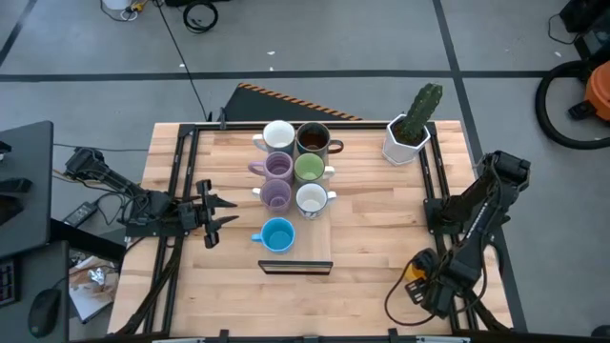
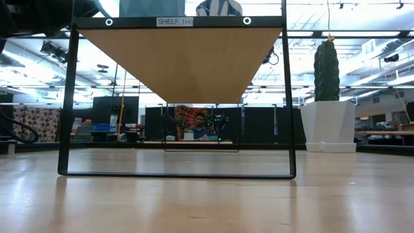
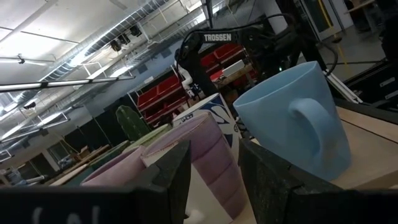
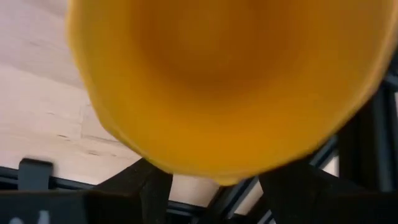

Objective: Place coffee mugs
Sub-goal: Put the yellow mug on the shelf

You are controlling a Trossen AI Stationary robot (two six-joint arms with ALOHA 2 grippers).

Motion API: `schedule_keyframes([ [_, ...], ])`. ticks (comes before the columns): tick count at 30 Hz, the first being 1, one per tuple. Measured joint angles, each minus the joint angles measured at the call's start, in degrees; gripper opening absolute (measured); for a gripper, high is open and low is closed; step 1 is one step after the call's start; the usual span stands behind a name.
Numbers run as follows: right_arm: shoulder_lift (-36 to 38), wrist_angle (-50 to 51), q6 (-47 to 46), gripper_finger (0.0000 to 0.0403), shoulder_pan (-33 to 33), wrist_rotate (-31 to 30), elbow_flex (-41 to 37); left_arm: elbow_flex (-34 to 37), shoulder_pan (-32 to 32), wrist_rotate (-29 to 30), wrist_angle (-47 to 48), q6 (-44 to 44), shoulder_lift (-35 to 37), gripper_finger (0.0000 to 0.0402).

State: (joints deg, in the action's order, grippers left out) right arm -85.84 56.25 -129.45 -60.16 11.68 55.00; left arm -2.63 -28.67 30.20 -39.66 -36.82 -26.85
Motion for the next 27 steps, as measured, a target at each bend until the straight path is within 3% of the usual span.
schedule_keyframes([
  [8, 0.0, -4.7, 0.1, 0.0182, 0.0, -1.4, -3.5, 0.0, 0.0, 0.0, 0.0, 0.0, 0.0, 0.0142],
  [27, 0.0, -4.1, 4.6, 0.006, 0.0, -3.3, -4.0, 0.0, 0.0, 0.0, 0.4, 0.5, 0.0, 0.0142],
])
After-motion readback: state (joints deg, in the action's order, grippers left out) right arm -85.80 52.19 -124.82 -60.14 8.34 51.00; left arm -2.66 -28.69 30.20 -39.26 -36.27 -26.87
